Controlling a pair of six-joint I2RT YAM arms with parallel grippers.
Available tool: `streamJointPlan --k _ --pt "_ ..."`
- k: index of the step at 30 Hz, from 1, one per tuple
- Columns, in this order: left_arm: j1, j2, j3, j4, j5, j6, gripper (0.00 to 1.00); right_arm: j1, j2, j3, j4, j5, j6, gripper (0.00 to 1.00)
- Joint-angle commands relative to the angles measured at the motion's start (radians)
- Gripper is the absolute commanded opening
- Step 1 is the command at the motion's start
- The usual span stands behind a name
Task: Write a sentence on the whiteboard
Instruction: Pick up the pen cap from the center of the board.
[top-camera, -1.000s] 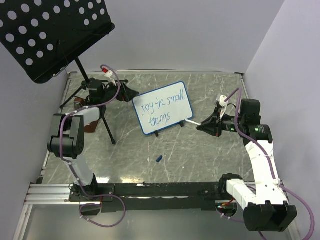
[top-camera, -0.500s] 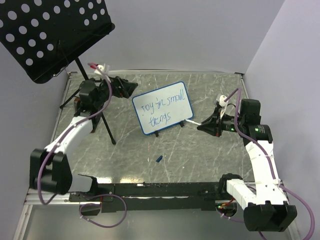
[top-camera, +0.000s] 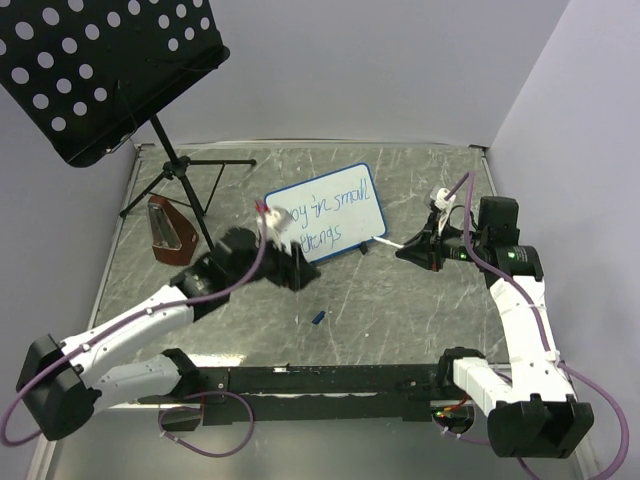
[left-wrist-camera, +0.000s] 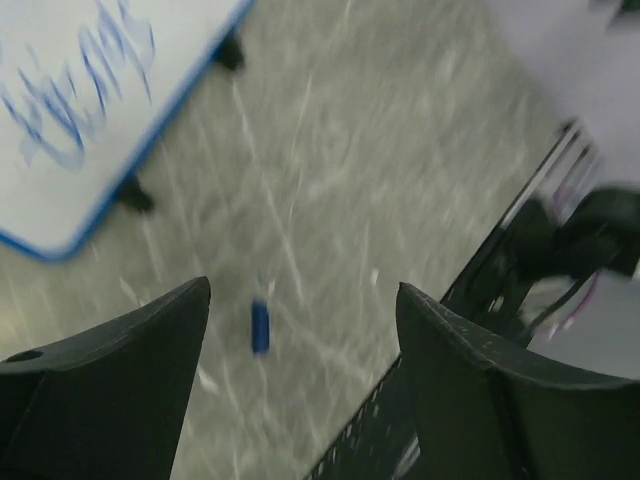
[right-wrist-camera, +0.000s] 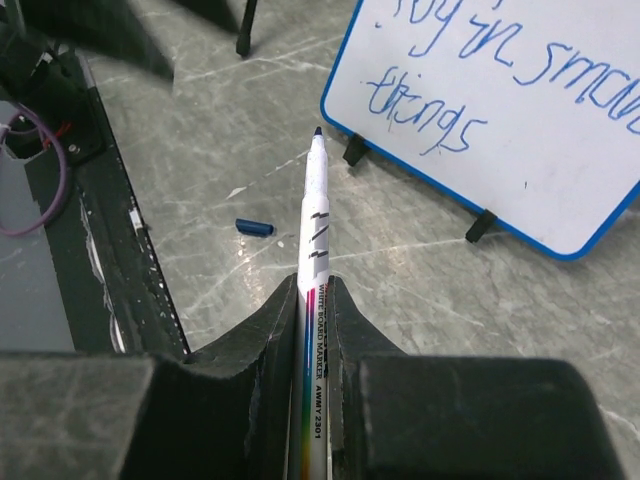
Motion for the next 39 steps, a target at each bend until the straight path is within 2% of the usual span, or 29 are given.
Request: streamJointPlan --k 1,3,6,10,20,24,34,36,39 --pt "-0.164 -0.001 -0.078 -0.148 -0.215 -0.077 0.77 -0.007 0.026 0.003 0.023 0.020 0.000 0.00" --pt "-0.221 0.019 -0.109 -0.138 -0.248 -0.102 0.76 -0.007 0.034 0.006 0.023 0.026 0.001 0.00" --pt "-0.241 0.056 -0.129 -0.107 -0.240 -0.106 0.72 -0.007 0.046 0.009 0.018 0.032 0.003 0.00" --pt "-0.271 0.190 -0.103 -0.082 -0.230 -0.088 0.67 -0.007 0.044 0.008 0.018 0.035 0.003 0.00" --pt "-0.343 0.472 0.119 -0.223 -0.320 -0.037 0.54 -0.007 0.046 0.011 0.012 0.035 0.000 0.00" --pt "-0.349 0.568 0.179 -0.302 -0.318 -0.017 0.45 -0.007 0.043 0.011 0.013 0.041 0.000 0.00" --pt "-0.357 0.615 0.195 -0.346 -0.352 -0.022 0.38 -0.007 0.041 0.012 0.010 0.040 -0.003 0.00" --pt "-0.357 0.638 0.198 -0.345 -0.332 -0.017 0.31 -0.007 0.041 0.012 0.010 0.040 -0.003 0.00" --pt "-0.357 0.671 0.206 -0.354 -0.319 -0.014 0.28 -0.007 0.040 0.012 0.010 0.040 -0.003 0.00"
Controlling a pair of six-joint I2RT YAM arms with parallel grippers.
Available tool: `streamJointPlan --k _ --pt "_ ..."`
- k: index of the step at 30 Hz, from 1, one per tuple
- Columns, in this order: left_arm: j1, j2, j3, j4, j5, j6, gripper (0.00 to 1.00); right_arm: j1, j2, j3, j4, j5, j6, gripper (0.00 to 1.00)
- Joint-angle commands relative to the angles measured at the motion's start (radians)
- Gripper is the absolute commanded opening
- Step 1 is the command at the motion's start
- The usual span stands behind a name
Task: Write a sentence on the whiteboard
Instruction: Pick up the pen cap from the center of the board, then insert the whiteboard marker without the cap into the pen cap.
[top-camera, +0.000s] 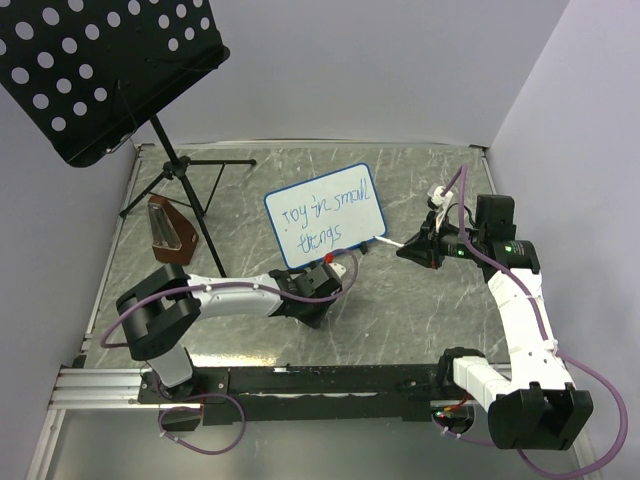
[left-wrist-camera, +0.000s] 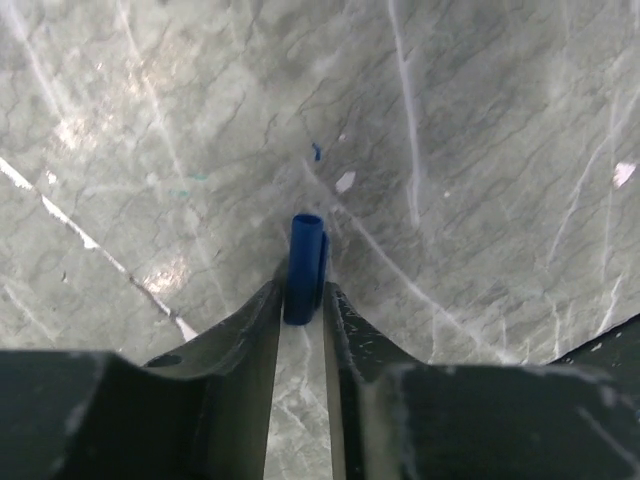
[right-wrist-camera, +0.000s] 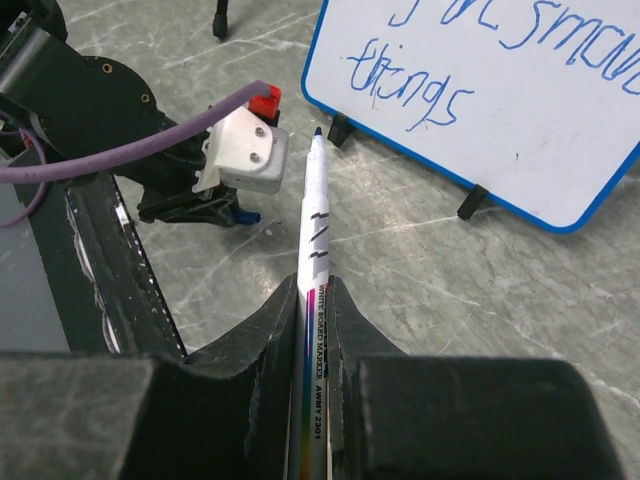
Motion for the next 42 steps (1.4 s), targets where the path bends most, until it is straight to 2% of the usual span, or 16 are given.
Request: streamJointPlan --k 1,3,4,5,6,10,13,17,21,24,25,29,35,42 --pt "-0.006 0.060 0.021 -0.023 0.015 0.014 0.27 -0.007 -0.009 0.012 0.010 -0.011 -0.008 0.00" --pt "-0.006 0.069 0.016 -0.005 0.023 0.017 0.22 -0.007 -0.009 0.012 0.010 -0.010 -0.011 0.00" --pt "-0.006 0.072 0.016 -0.003 0.026 0.020 0.15 -0.007 -0.008 0.012 0.010 -0.010 -0.011 0.00" --pt "-0.006 0.076 0.016 -0.004 0.026 0.024 0.05 -0.005 -0.008 0.012 0.010 -0.008 -0.011 0.00" --pt "-0.006 0.084 0.016 -0.006 0.025 0.027 0.01 -0.007 -0.003 0.012 0.008 -0.007 -0.013 0.00" --pt "-0.009 0.051 -0.033 0.022 -0.024 0.086 0.01 -0.007 0.006 0.022 -0.015 0.022 -0.036 0.00" --pt "-0.009 -0.057 -0.074 0.069 -0.058 0.146 0.01 -0.010 0.022 0.043 -0.050 0.064 -0.068 0.00" --pt "-0.011 -0.239 -0.109 0.130 -0.077 0.347 0.01 -0.008 0.032 0.060 -0.084 0.079 -0.094 0.00" --pt "0.004 -0.322 -0.146 0.163 -0.071 0.583 0.01 -0.007 0.072 0.075 -0.134 0.076 -0.129 0.00" --pt "0.038 -0.358 -0.155 0.195 -0.002 0.683 0.01 0.036 0.156 0.103 -0.239 0.050 -0.206 0.00" --pt "0.049 -0.374 -0.157 0.210 0.014 0.700 0.01 0.086 0.184 0.106 -0.254 0.048 -0.229 0.00" --pt "0.061 -0.394 -0.140 0.224 0.115 0.803 0.01 0.231 0.204 0.080 -0.202 0.111 -0.191 0.00" --pt "0.061 -0.379 -0.090 0.212 0.196 0.844 0.01 0.326 0.278 0.078 -0.199 0.110 -0.177 0.00" --pt "0.061 -0.368 -0.079 0.246 0.250 0.841 0.01 0.373 0.321 0.077 -0.199 0.114 -0.166 0.00"
